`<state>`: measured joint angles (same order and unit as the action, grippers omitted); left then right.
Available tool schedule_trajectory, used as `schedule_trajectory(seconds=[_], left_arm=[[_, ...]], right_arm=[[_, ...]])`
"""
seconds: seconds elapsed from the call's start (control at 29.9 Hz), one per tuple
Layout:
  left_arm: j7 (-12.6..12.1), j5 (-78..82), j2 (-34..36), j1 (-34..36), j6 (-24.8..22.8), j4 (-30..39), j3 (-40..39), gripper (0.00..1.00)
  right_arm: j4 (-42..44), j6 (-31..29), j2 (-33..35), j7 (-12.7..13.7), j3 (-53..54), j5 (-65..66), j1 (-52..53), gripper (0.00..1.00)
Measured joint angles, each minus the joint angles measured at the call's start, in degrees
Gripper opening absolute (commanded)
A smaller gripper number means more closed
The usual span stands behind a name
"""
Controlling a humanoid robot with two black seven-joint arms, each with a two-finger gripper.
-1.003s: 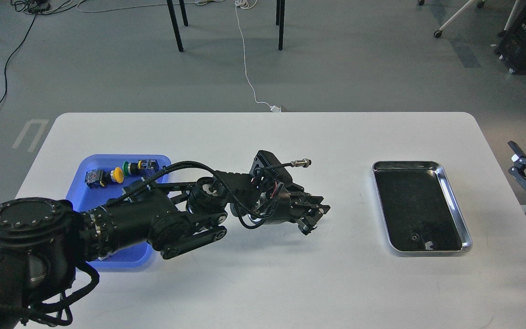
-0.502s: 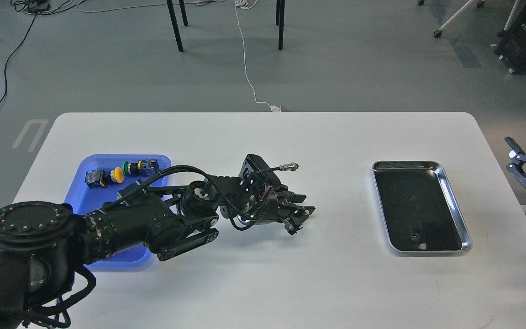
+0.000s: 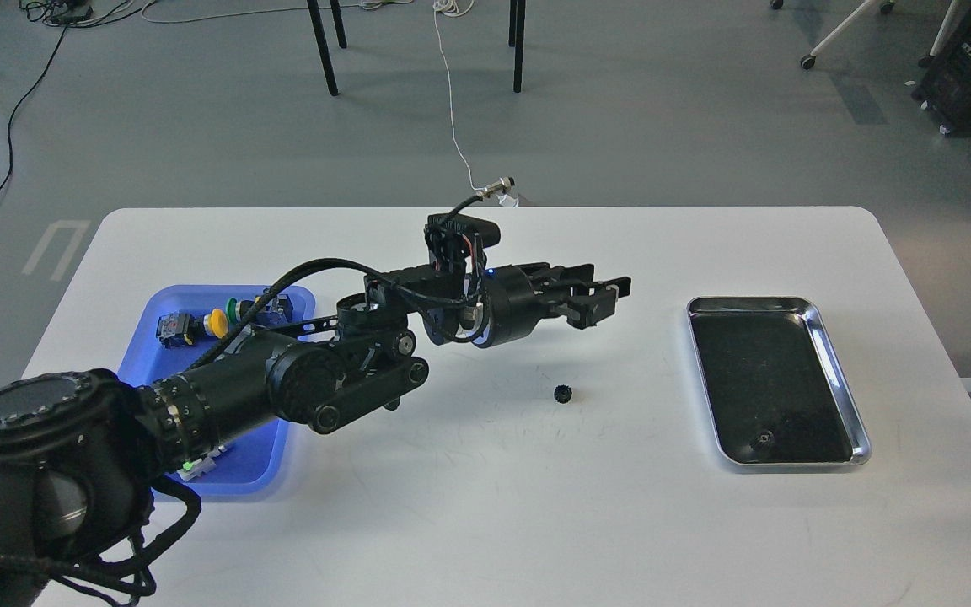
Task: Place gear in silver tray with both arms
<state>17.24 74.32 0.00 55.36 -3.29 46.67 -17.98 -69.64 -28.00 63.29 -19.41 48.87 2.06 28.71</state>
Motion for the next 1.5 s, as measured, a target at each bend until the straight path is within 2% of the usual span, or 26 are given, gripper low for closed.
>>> schedule_trajectory(seconds=[0.1,0.27,0.37,0.47,0.57,0.74,0.94,1.04,1.34,1.5], left_arm=[[0.0,-17.36,2.24,0.43,-0.37,0.05,-5.23,0.87],[-0.72,-47.97,12.15,0.5,-1.66,0.0,-11.5,0.93],[-0.85,-63.18,17.77,0.28,-4.23,-0.13,-12.9,0.94],[-0.85,-71.57,21.32,-0.69,-7.56,-0.55,-13.25,0.96],[-0.85,-75.58,23.02,-1.74,-9.25,-0.75,-14.5,0.97],[-0.85,-77.07,24.12,-2.11,-9.73,-1.22,-18.35,0.97],[-0.85,-77.51,24.43,-2.59,-9.76,-1.42,-20.21,0.97],[-0.85,-77.69,24.45,-2.68,-9.82,-1.42,-20.46,0.97],[-0.82,-77.73,24.69,-2.71,-9.91,-1.41,-21.61,0.97],[-0.79,-77.72,26.22,-2.89,-10.79,-1.4,-21.67,0.97]], right_arm=[[-0.02,0.0,-0.27,0.58,-5.53,7.25,9.11,0.96],[-0.42,0.0,-3.59,0.56,-21.73,17.58,26.07,0.96],[-0.54,-0.01,-7.43,0.31,-32.88,21.98,36.08,0.96],[-0.59,-0.01,-12.28,0.12,-42.67,26.9,43.79,0.96],[-1.04,0.47,-17.06,-0.11,-50.11,32.36,47.66,0.96],[-2.76,4.76,-22.97,-0.75,-57.56,42.49,48.69,0.93],[-2.22,13.94,-31.53,-4.02,-67.78,56.62,48.79,0.93],[0.88,16.03,-36.44,-5.15,-71.99,62.78,49.66,0.93],[12.76,15.92,-53.51,-5.59,-84.41,67.42,54.27,0.94],[17.11,10.68,-60.3,-6.69,-87.2,67.52,55.97,0.91]])
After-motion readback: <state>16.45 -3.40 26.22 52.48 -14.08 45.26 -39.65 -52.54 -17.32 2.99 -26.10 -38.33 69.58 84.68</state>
